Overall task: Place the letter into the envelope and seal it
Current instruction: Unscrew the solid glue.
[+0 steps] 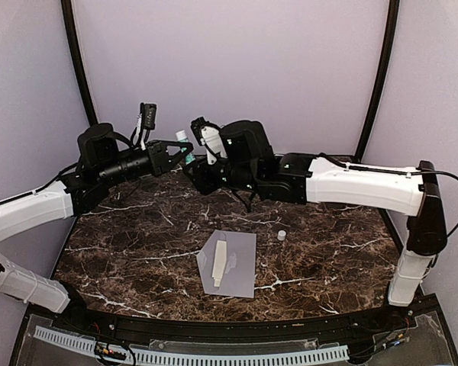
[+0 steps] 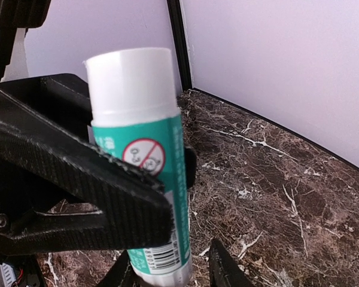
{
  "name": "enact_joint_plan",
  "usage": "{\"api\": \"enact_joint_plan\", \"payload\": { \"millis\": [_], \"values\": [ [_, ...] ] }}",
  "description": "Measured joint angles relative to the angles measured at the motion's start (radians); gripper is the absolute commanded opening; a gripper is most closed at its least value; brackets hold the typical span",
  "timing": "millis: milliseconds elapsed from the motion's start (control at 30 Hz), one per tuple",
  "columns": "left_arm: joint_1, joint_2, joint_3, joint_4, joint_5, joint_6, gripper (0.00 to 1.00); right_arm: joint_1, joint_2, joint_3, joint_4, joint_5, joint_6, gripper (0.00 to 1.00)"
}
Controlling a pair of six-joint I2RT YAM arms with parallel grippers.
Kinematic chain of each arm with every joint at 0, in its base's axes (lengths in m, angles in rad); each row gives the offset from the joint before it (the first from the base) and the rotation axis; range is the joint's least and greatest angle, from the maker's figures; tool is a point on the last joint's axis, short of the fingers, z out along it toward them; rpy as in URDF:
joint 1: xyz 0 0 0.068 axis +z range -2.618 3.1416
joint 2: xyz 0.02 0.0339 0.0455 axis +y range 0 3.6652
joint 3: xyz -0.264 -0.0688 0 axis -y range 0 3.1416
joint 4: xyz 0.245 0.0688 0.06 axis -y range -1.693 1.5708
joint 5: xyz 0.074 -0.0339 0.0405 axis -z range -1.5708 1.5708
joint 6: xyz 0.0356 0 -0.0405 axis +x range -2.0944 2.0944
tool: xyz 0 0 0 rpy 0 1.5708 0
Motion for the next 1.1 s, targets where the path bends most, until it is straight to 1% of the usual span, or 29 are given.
{"api": "enact_joint_plan", "payload": {
  "millis": [167,233,267,300,400,533,633,733,833,867,967,1033,1100],
  "values": [
    [0.0,0.011,0.0,0.0,0.014,-0.003,0.0,0.0,0.01,0.005,0.0,0.013,-0.001,0.36],
    [0.0,0.012,0.0,0.0,0.017,-0.003,0.0,0.0,0.013,0.011,-0.002,0.016,-0.002,0.3],
    [0.0,0.012,0.0,0.0,0.017,-0.003,0.0,0.0,0.015,0.014,0.0,0.017,-0.005,0.23],
    [0.0,0.013,0.0,0.001,0.016,-0.003,0.0,0.001,0.016,0.016,0.001,0.014,-0.005,0.2],
    [0.0,0.016,0.0,0.006,0.02,-0.005,0.0,0.007,0.017,0.017,0.001,0.016,-0.008,0.11],
    [0.001,0.017,0.001,0.006,0.02,-0.002,0.0,0.005,0.017,0.016,0.004,0.007,-0.014,0.06],
    [0.001,0.017,0.006,-0.008,0.021,0.021,0.0,-0.01,0.008,-0.017,0.047,-0.046,-0.004,0.05],
    [0.001,0.019,0.018,-0.034,0.066,0.052,0.0,-0.043,-0.038,-0.114,0.139,-0.192,0.007,0.06],
    [0.0,0.025,0.041,-0.033,0.165,0.07,0.0,-0.089,-0.094,-0.197,0.224,-0.408,0.028,0.06],
    [0.001,0.029,0.055,-0.025,0.218,0.071,0.0,-0.106,-0.111,-0.221,0.259,-0.492,0.04,0.06],
    [0.001,0.041,0.082,0.043,0.37,0.051,0.0,-0.142,-0.158,-0.275,0.361,-0.708,0.083,0.06],
    [-0.002,0.044,0.085,0.106,0.46,0.024,0.0,-0.15,-0.176,-0.292,0.409,-0.81,0.113,0.06],
    [-0.005,0.045,0.087,0.15,0.522,0.005,0.0,-0.153,-0.18,-0.293,0.437,-0.893,0.137,0.09]
  ]
}}
